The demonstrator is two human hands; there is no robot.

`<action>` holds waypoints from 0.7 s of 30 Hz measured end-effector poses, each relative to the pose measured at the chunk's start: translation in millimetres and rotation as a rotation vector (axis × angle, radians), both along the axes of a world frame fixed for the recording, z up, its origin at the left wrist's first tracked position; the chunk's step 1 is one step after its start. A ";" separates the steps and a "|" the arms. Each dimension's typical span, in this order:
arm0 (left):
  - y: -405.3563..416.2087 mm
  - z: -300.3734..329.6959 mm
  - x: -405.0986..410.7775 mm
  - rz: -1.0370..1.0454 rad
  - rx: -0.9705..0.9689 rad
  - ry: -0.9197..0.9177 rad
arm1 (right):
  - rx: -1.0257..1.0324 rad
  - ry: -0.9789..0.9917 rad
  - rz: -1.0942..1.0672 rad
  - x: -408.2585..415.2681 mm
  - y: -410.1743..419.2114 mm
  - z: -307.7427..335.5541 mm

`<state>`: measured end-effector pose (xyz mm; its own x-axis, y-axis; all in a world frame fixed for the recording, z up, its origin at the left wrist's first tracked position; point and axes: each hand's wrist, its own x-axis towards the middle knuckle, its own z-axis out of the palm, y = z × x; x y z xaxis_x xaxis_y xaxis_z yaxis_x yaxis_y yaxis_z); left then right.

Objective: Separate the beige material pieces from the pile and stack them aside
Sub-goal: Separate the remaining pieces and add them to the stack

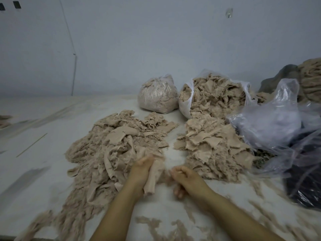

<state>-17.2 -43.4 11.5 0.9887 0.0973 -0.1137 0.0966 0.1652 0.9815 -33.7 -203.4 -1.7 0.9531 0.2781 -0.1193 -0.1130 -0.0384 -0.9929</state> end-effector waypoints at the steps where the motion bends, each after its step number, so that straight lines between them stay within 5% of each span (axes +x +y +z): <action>1: -5.5 -0.4 -1.2 -0.081 -0.011 0.008 | 0.018 0.022 0.003 1.3 4.4 2.3; 5: -3.7 -2.4 8.9 0.030 0.013 -0.033 | 0.014 -0.074 -0.150 22.7 3.0 29.2; 8: 15.1 -14.1 15.9 0.127 0.401 -0.112 | 0.151 -0.144 -0.494 59.2 -31.9 74.5; 12: 28.8 -42.2 13.6 -0.040 0.942 -0.122 | -0.217 -0.266 -0.773 75.0 -49.5 69.1; 16: 19.6 -45.3 11.5 -0.187 0.806 -0.102 | -0.434 -0.195 -0.326 46.5 -0.8 3.9; 19: 13.8 -38.8 9.0 -0.223 0.643 -0.037 | -0.877 -0.217 -0.104 44.4 23.3 -28.0; 21: 14.3 -36.9 13.6 -0.090 0.833 -0.219 | -0.989 -0.285 -0.071 43.4 30.9 -32.2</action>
